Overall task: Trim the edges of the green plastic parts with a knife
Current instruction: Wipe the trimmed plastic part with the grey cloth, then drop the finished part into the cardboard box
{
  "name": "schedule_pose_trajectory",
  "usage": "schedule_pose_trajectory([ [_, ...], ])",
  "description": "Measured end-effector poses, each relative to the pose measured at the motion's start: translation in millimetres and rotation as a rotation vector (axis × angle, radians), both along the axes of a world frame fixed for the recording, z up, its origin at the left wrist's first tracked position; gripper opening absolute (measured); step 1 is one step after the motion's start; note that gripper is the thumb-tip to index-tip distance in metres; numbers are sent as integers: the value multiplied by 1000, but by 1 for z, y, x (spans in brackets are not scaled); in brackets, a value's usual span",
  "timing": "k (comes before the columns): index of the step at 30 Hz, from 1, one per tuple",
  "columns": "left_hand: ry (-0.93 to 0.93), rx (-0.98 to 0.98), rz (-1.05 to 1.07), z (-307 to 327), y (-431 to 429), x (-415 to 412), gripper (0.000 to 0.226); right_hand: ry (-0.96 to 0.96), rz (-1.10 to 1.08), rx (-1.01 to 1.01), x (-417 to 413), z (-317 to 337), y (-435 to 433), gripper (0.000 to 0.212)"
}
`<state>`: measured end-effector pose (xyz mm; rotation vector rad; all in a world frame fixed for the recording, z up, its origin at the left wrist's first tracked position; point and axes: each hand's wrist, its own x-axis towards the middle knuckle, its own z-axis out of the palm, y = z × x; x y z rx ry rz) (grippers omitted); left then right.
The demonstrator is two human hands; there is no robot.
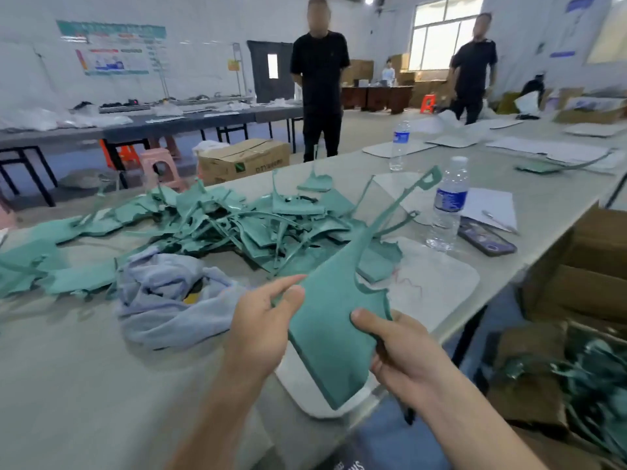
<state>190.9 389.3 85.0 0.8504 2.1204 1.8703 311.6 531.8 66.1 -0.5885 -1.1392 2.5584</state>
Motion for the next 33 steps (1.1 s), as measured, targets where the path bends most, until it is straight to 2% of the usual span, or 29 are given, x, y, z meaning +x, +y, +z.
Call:
schedule_pose_trajectory([
  [1,-31,25,-29,-3,17,14,19,-13,-51,-5,18,-4,9,40],
  [3,-101,42,-114,-12,50,46,23,-30,-161,-24,57,-15,25,43],
  [7,-182,-37,-337,-33,112,123,24,-92,-387,-143,155,-43,52,42],
  [10,-242,-150,-475,-63,153,191,25,-133,-562,-317,233,-76,61,38],
  [14,-452,-409,-696,-124,191,278,29,-276,-786,-459,323,-118,58,37],
  [17,-534,-605,-822,-169,206,334,27,-439,-977,-474,385,-144,59,29],
  [20,-601,-707,-1027,-190,212,372,23,-579,-1121,-468,430,-154,64,21],
  [22,-629,-773,-1145,-187,219,395,35,-659,-1220,-440,458,-156,77,21],
  [24,-555,-797,-1199,-182,229,409,45,-786,-1317,-319,481,-153,93,32],
  [25,-525,-785,-1211,-178,234,412,47,-879,-1357,-186,491,-151,102,42],
  [27,-480,-745,-1219,-170,242,413,48,-1184,-1361,264,508,-143,120,59],
  [29,-443,-720,-1216,-167,251,407,54,-1466,-1241,777,517,-145,142,67],
  [30,-438,-715,-1207,-167,254,403,58,-1598,-1104,985,519,-154,154,69],
  [31,-438,-713,-1196,-167,256,400,62,-1716,-869,1112,520,-165,166,68],
  [32,-443,-713,-1186,-168,257,396,65,-1793,-588,1127,520,-180,176,65],
  [33,-450,-716,-1180,-169,258,393,68,-1828,-333,1051,518,-196,181,65],
])
